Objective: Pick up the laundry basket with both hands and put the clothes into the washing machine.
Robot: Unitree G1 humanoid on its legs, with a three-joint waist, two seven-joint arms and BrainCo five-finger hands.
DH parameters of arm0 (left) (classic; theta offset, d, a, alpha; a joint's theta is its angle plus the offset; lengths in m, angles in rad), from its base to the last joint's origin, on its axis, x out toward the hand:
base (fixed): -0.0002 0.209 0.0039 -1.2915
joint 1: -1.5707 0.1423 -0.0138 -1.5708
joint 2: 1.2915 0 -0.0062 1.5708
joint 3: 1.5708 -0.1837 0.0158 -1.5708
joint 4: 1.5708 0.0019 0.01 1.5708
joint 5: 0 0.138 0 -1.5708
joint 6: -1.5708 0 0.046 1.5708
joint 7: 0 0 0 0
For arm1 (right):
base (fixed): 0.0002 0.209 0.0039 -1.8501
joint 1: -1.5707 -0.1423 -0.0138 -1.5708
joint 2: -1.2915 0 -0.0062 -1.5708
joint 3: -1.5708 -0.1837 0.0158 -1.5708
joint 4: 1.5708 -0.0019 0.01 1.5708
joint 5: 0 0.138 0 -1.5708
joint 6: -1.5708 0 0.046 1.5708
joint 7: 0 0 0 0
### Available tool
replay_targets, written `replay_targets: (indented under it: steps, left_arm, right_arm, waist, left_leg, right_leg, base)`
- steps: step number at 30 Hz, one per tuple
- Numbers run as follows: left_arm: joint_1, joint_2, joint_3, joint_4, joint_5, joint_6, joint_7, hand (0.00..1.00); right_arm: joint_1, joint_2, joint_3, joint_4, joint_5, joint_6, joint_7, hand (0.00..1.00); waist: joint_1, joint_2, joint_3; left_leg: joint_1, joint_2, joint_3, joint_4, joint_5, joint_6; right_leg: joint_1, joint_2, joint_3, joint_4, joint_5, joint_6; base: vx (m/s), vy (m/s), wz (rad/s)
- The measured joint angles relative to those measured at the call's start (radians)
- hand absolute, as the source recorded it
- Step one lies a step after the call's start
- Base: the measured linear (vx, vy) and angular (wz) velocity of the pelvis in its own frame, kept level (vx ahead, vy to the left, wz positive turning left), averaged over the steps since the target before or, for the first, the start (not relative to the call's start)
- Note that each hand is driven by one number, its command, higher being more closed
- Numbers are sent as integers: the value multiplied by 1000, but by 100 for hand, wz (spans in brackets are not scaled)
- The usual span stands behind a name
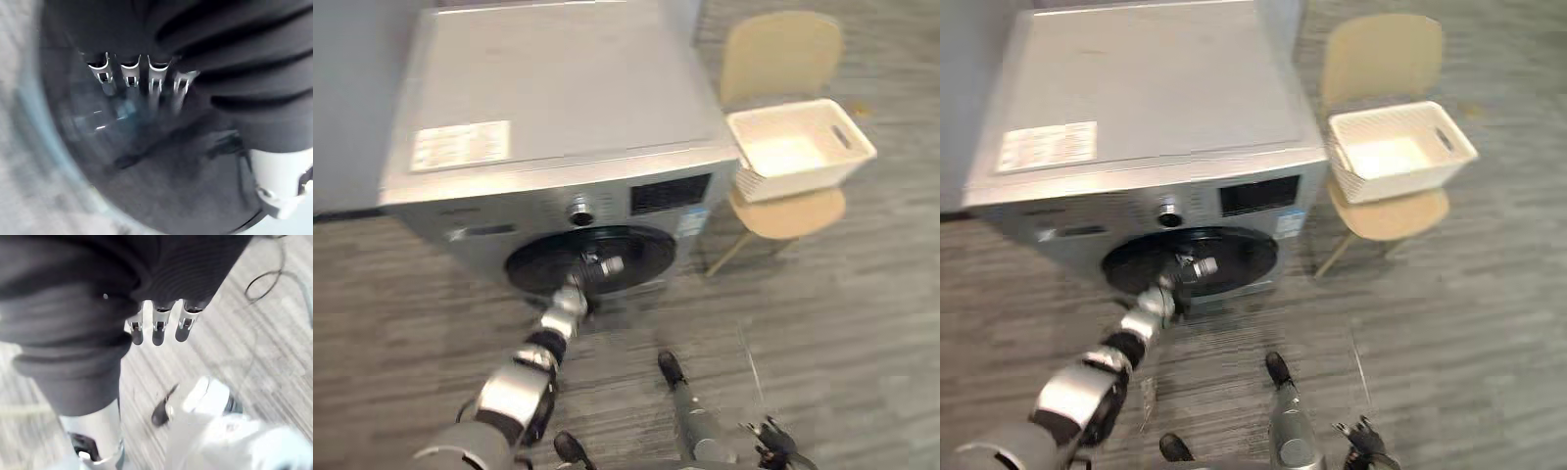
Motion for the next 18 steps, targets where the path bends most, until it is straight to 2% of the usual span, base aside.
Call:
replay_targets:
  steps: [4,7,9,11,13,14,16,17,18]
  left_arm:
    - [24,-31,43,-71,-72,9,25,0]
    - [69,-55,64,-166,-92,-7,33,0]
    - [109,-78,98,-199,-92,-35,32,0]
    - [202,-92,138,-216,-88,-76,30,0]
    - [298,-101,171,-211,-88,-79,27,0]
    - [368,-108,192,-192,-88,-78,23,0]
    - [474,-109,216,-154,-88,-78,6,0]
    - [538,-106,242,-121,-78,-76,-8,0]
    - [569,-106,254,-101,-68,-73,-16,0]
  right_arm:
    - [64,33,-37,-4,-1,4,-2,0]
    - [66,82,-36,-5,-10,13,2,0]
    - [72,97,-35,-7,-10,22,4,0]
    - [74,95,-28,-13,-10,26,4,0]
    - [73,89,-10,-28,-7,23,4,0]
    - [69,86,-6,-37,-5,20,4,0]
    - [52,78,-2,-37,6,15,4,0]
    - [46,73,9,-35,14,5,4,0]
    - [43,68,14,-34,15,2,4,0]
  waist:
    - [11,-2,4]
    - [15,-2,4]
    - [32,-2,3]
    - [40,1,-9]
    - [50,9,-25]
    - [66,15,-33]
    - [71,26,-40]
    - [89,30,-46]
    - [94,33,-54]
  left_leg:
    - [-3,46,21,17,-6,-11]
    - [-5,55,20,31,-6,-11]
    - [18,55,19,29,-8,-10]
    - [40,58,15,27,-9,-11]
    - [50,58,13,25,-8,-11]
    - [52,55,2,22,-8,-11]
    - [53,52,-38,16,-8,-11]
    - [56,47,-61,14,-8,-11]
    - [54,45,-76,11,-7,-10]
  right_leg:
    - [-4,36,-10,9,-4,3]
    - [7,32,-30,22,-14,-8]
    - [34,30,-39,23,-29,-8]
    - [65,26,-61,26,-42,-23]
    - [80,21,-79,26,-45,-34]
    - [91,14,-91,21,-47,-33]
    - [117,5,-133,20,-58,-35]
    - [135,0,-155,18,-66,-33]
    - [143,-3,-168,17,-71,-32]
  base:
    - [39,-67,-12]
    - [-23,-6,18]
    - [-19,18,18]
    - [25,15,20]
    - [50,19,22]
    - [53,21,32]
    - [63,23,54]
    - [57,23,61]
    - [65,23,64]
